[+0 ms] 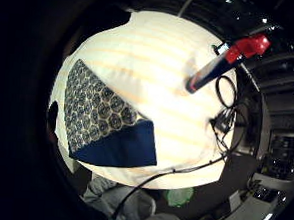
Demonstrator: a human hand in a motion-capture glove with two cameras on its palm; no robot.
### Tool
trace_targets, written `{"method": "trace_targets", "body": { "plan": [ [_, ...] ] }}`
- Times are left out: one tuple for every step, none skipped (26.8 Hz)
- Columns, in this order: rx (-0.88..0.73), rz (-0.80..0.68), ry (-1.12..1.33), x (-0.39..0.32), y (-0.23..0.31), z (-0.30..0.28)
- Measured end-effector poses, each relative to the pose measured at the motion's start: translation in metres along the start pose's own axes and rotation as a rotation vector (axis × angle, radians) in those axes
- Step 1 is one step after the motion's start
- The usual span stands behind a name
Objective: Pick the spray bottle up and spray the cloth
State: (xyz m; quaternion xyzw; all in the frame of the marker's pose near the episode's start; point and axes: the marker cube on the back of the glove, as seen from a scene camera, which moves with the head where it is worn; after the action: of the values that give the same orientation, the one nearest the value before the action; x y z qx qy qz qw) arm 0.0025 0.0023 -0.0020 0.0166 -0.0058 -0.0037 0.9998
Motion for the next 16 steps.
{"method": "trace_targets", "body": {
  "plan": [
    [0.010, 0.001, -0.003, 0.001, 0.000, -0.001],
    [0.028, 0.003, -0.008, 0.003, 0.001, -0.002],
    [0.049, 0.006, -0.015, 0.006, 0.002, -0.003],
    [0.073, 0.012, -0.022, 0.010, 0.004, -0.004],
    [0.097, 0.018, -0.029, 0.015, 0.005, -0.005],
    [0.121, 0.024, -0.037, 0.020, 0.007, -0.005],
    [0.143, 0.030, -0.045, 0.025, 0.008, -0.005],
    [0.162, 0.037, -0.053, 0.031, 0.009, -0.005],
    [0.177, 0.043, -0.061, 0.036, 0.011, -0.005],
    [0.189, 0.050, -0.069, 0.041, 0.012, -0.005],
    [0.200, 0.057, -0.077, 0.046, 0.013, -0.005],
    [0.211, 0.063, -0.085, 0.050, 0.014, -0.005],
    [0.223, 0.069, -0.093, 0.055, 0.014, -0.005],
    [0.235, 0.073, -0.101, 0.059, 0.015, -0.005],
    [0.250, 0.077, -0.109, 0.064, 0.015, -0.005],
    [0.267, 0.084, -0.119, 0.068, 0.016, -0.005]
  ]
}}
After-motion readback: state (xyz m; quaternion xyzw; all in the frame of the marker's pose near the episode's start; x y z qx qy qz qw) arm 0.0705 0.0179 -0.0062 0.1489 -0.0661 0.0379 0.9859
